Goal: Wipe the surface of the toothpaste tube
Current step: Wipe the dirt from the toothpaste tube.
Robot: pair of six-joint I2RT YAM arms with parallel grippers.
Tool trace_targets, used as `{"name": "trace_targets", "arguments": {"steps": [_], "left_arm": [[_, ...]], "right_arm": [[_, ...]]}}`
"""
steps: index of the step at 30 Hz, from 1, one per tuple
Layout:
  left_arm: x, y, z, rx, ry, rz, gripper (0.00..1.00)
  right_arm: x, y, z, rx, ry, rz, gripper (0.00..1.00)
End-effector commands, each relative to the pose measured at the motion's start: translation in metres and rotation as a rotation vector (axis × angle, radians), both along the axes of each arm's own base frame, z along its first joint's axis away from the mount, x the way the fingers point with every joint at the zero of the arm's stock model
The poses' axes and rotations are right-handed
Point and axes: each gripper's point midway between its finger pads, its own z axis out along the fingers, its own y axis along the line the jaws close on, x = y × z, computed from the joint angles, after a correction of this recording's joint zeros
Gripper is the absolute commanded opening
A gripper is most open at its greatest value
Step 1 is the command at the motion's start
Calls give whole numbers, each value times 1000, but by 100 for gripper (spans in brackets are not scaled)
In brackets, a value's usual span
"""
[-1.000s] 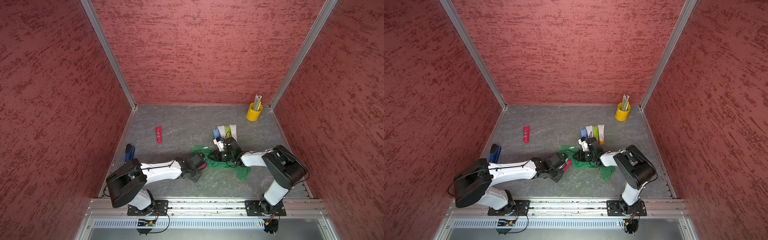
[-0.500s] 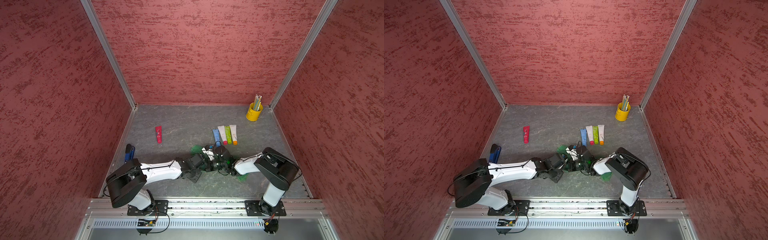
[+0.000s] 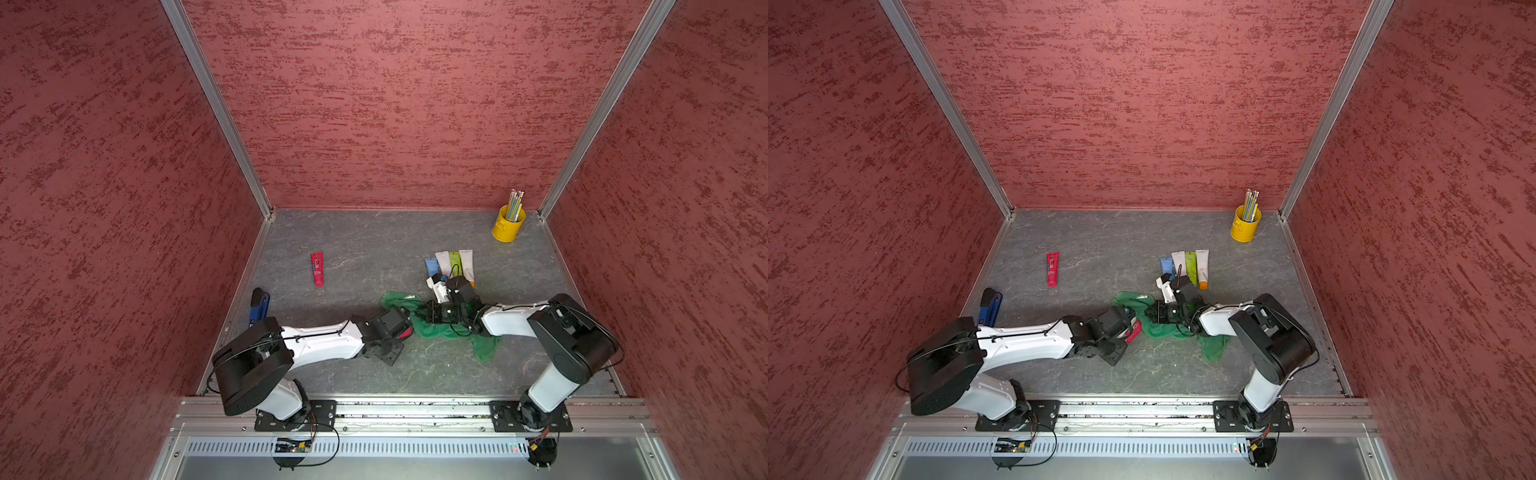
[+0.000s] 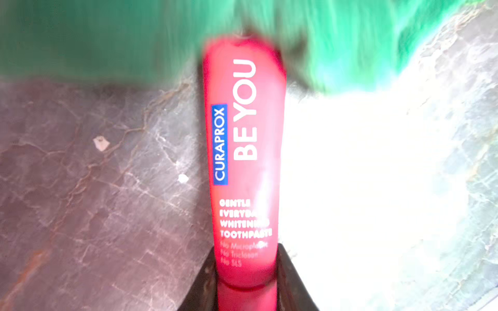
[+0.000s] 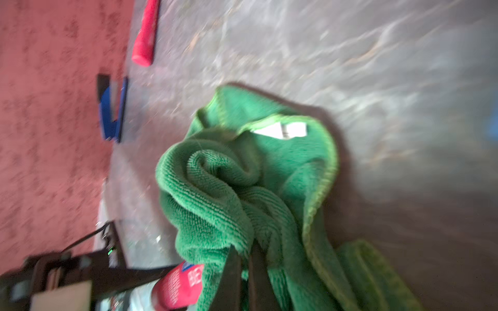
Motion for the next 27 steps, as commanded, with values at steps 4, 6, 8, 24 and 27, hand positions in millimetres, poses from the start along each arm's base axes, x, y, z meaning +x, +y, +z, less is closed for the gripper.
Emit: {"name": "trace_targets", "arguments": {"steps": [4,6,8,24,27], "left_arm": [[2,-3,6,-23,-26,-3,8],[2,-3,6,-23,-24,-6,8],[2,-3,5,-23,-24,-6,8],[12,11,11,11,-55,84,8],[13,21,12,15,-44,151,8]], "right_arm": [[-19,2,-31,-76,60,38,0],[-38,11,-36,-56,92,87,0],[-59,22,-38,-24,128,140,0],[-54,28,-3,89,81,117,0],[-10,1,18,61,0,1,0]]}}
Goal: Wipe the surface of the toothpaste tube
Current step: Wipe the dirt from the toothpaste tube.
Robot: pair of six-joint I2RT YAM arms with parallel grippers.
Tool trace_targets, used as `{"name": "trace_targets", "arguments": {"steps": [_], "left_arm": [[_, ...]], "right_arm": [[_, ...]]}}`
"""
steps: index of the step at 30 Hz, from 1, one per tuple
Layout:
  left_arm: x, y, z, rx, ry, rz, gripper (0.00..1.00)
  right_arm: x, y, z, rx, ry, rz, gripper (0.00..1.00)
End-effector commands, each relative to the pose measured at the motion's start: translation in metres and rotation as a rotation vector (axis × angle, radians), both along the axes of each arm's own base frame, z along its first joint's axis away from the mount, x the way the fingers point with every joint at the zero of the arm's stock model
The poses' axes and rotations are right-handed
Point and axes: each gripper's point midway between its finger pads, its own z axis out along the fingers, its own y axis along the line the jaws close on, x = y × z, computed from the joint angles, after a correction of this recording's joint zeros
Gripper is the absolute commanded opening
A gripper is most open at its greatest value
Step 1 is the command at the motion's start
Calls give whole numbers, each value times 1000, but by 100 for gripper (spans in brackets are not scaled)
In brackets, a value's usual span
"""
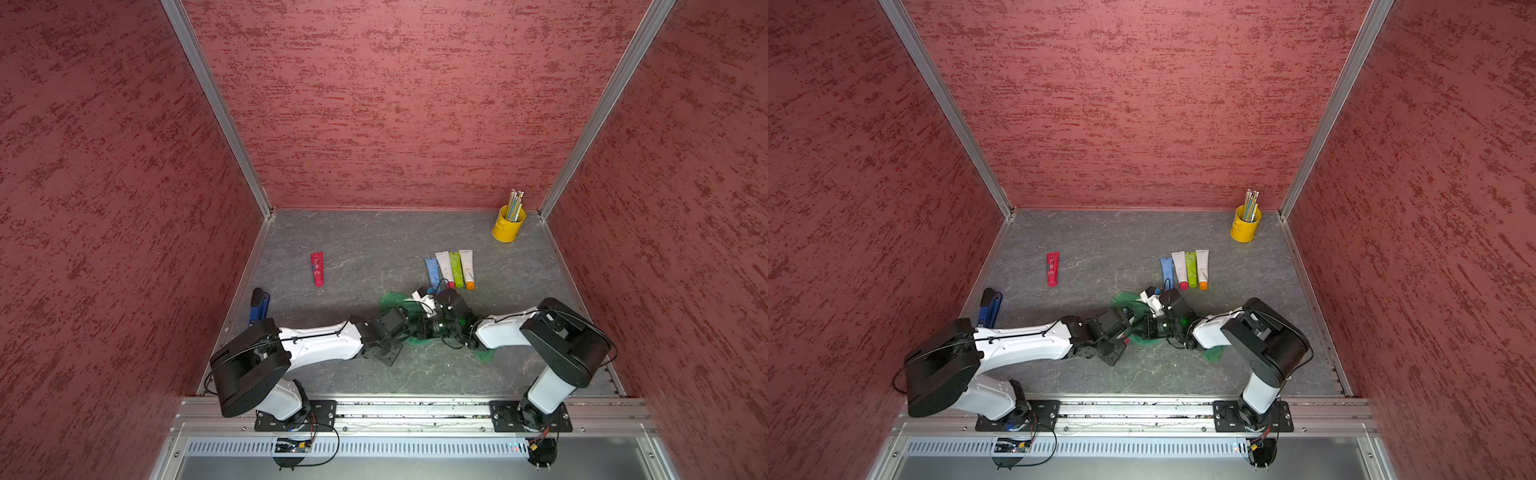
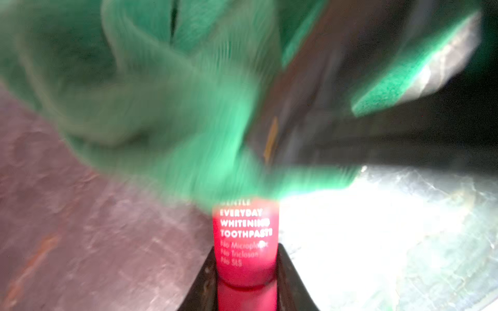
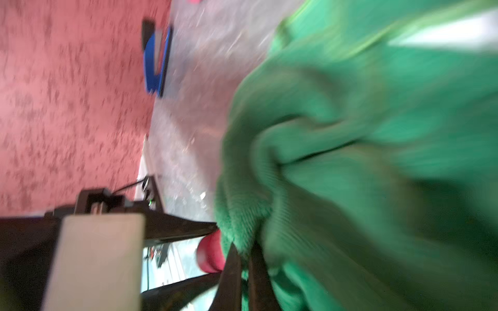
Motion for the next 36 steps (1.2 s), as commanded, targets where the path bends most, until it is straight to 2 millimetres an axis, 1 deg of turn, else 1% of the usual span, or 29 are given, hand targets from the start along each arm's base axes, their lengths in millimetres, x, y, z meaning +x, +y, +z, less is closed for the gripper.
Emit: {"name": "trace_targets", "arguments": {"steps": [1,3,5,6,7,9,11,13,15,17,20,23,25,29,31,33,36], "left_arm": [[11,16,8,0,-29,125,8],[13,25,8,-6,-11,185,8],[13,29,9,-15,2,229,10],[13,28,10,-23,6,235,14],[12,26,12,-38,14,240,20],[7,19,14,-64,34,230,34],[3,13,17,-79,53,220,45],[0,8,19,-95,76,212,52],[-3,1,20,-120,105,200,56],[-2,-2,23,-129,106,206,57],[9,3,37,-170,66,253,55],[24,2,52,-293,69,283,53],[34,2,56,-371,94,300,51],[49,3,53,-519,171,351,47],[53,4,46,-590,218,384,45],[53,4,40,-619,249,399,44],[47,0,30,-631,298,394,43]], "right_arm": [[45,-36,15,-90,-67,-136,0],[64,-49,27,-126,-112,-177,0],[79,-64,37,-149,-160,-229,0],[84,-72,39,-163,-176,-253,0],[87,-80,40,-172,-195,-278,0],[89,-92,36,-177,-210,-315,0],[85,-99,27,-176,-204,-328,0],[81,-99,24,-173,-193,-314,0],[83,-103,27,-182,-211,-330,0],[84,-104,31,-191,-223,-333,0],[83,-103,31,-182,-221,-327,0],[81,-100,28,-172,-209,-315,0],[81,-97,27,-159,-200,-302,0],[79,-94,26,-146,-191,-290,0],[79,-93,26,-142,-187,-286,0],[78,-93,26,-138,-186,-282,0],[78,-91,27,-127,-182,-274,0]]}}
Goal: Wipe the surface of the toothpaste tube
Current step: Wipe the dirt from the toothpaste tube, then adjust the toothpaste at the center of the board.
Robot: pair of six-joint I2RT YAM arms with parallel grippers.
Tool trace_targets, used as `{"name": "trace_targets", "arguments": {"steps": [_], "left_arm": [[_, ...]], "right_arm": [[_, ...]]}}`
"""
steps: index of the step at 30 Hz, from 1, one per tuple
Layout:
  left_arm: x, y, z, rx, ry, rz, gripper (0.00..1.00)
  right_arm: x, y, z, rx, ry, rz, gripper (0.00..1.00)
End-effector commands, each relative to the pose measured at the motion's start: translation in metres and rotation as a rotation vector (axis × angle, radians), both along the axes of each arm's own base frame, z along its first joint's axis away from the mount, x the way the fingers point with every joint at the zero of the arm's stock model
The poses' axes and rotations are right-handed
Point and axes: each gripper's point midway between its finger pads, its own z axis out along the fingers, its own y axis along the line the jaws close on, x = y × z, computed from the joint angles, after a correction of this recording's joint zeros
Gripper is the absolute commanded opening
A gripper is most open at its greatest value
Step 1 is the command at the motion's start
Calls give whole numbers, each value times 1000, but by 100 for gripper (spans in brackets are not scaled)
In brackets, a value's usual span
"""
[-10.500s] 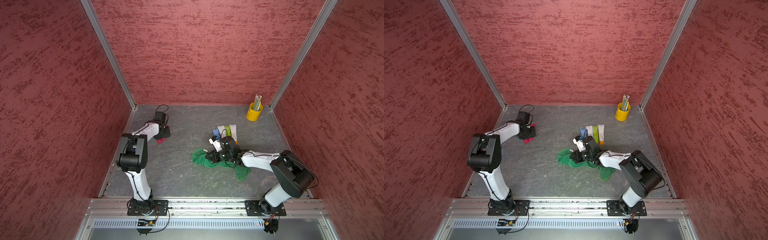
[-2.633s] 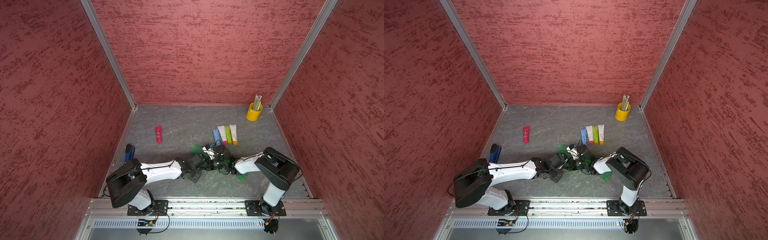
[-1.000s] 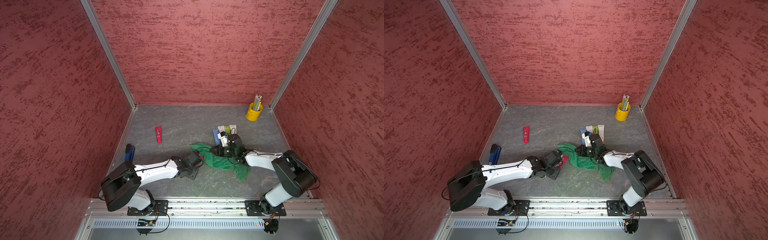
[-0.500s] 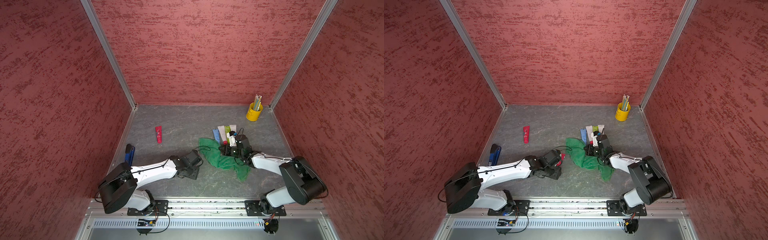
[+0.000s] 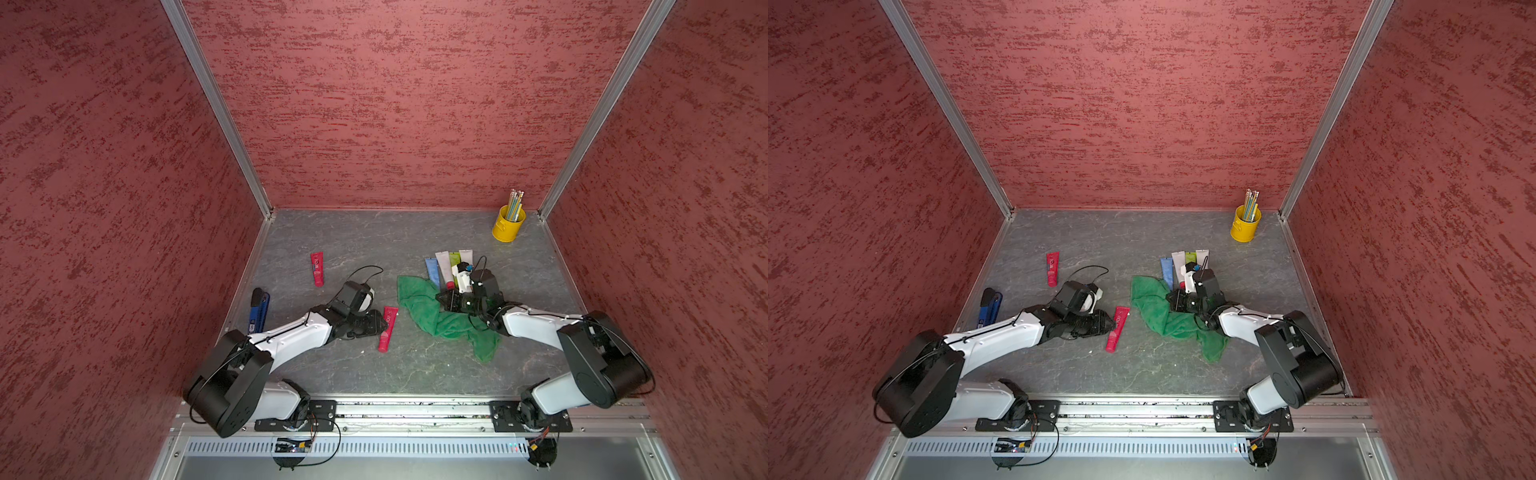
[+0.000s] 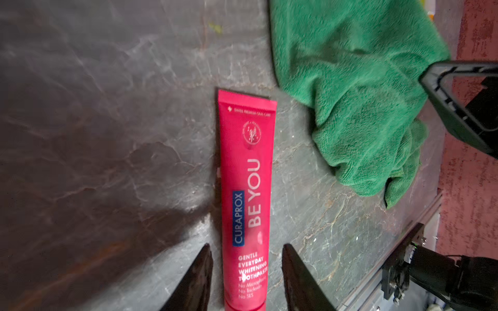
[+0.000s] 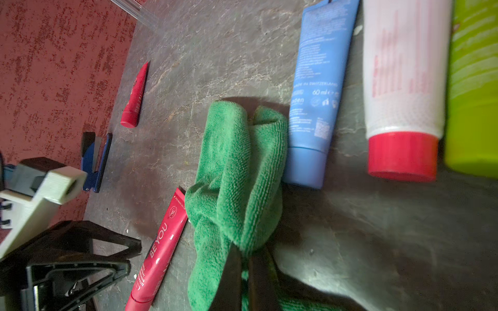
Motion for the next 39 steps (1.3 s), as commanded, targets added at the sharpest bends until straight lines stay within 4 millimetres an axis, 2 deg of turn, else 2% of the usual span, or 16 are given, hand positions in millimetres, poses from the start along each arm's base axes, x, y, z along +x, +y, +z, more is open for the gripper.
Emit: {"name": "trace_targets", "arguments": {"steps": [1,5,15,24,27,33,36,39], "left_arm": [[0,-21,9,-130,12,-43,43],[-6,-17,-2,-109,41,-39,41],[-10,3,-30,48,74,1,24],[-10,-3,-35,158,73,-24,23],[-10,-4,-36,204,63,-30,16],[-6,0,-29,328,27,-38,1],[-2,10,-15,421,-8,-41,0],[3,23,7,539,-55,-41,0]], "right_arm": [[4,4,7,28,-27,19,0],[3,6,7,35,-24,24,0],[1,9,9,51,-21,39,0],[-1,10,13,61,-25,47,0],[-1,10,15,65,-30,48,0],[-2,9,18,71,-36,50,0],[-3,10,21,73,-41,51,0],[-3,10,23,76,-46,53,0]]}}
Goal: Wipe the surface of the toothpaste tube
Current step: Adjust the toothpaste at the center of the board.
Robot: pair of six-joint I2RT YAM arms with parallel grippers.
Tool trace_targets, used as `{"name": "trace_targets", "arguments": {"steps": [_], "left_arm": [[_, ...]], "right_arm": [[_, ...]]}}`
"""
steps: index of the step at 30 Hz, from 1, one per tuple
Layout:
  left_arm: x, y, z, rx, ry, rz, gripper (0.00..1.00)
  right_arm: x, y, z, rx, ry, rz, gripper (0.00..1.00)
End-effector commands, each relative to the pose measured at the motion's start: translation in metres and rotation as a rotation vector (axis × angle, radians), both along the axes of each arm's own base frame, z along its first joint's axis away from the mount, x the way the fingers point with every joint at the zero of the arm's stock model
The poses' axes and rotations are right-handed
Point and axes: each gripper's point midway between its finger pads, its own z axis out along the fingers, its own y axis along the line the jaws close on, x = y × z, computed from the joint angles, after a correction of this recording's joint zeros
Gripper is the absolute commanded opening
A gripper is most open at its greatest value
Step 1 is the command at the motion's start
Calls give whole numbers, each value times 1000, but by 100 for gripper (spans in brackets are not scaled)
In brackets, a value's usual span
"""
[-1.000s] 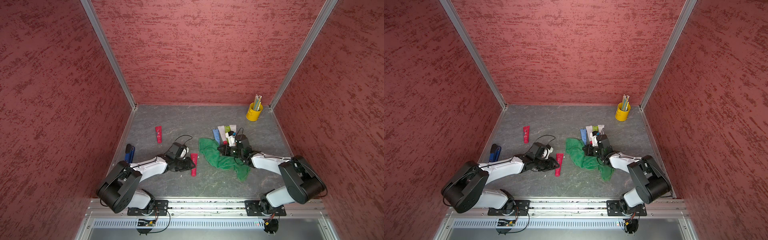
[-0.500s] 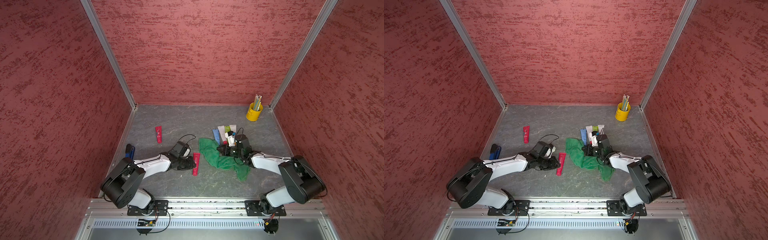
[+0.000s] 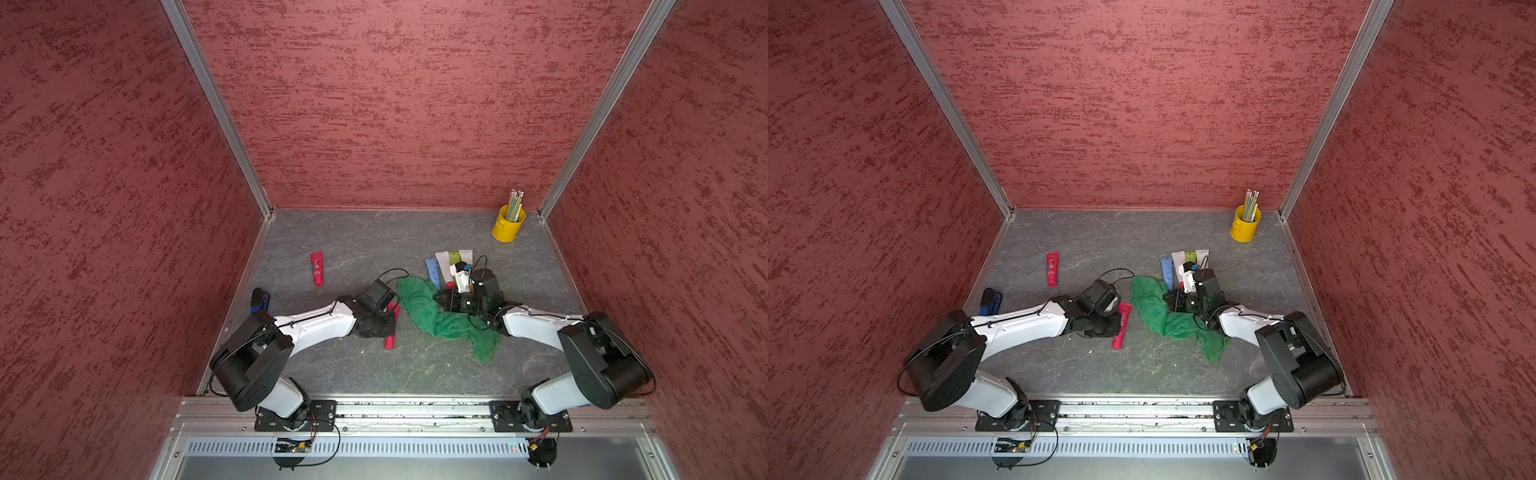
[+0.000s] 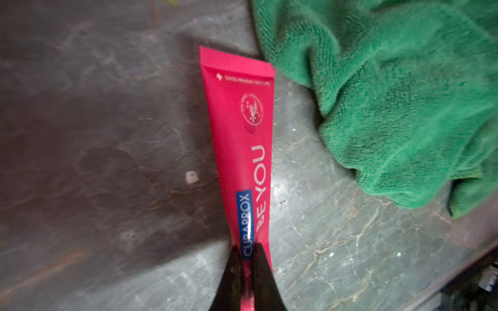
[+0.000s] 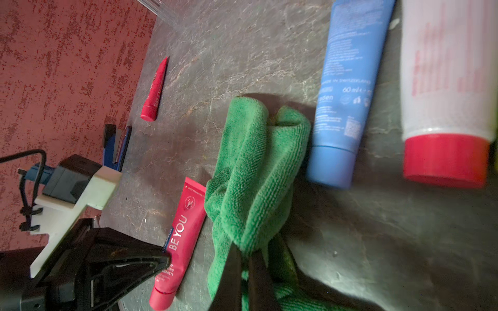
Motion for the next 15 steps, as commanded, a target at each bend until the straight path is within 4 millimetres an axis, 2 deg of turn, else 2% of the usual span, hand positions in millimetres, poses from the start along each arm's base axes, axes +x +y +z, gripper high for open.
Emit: {"name": "trace_targets", "arguments": {"steps": [1,4,7,11,15], "left_arm": [[1,42,16,257,-50,7,0],[7,62,38,425,-94,15,0],[12,78,50,578,-113,16,0],[18,83,50,742,-123,5,0],[24,73,39,879,-128,-39,0]], "right_arm": [[1,1,12,26,-37,6,0],[0,1,13,29,-37,7,0],[0,1,15,32,-40,7,0],[-1,1,14,30,-37,7,0],[0,0,13,24,-38,5,0]]}}
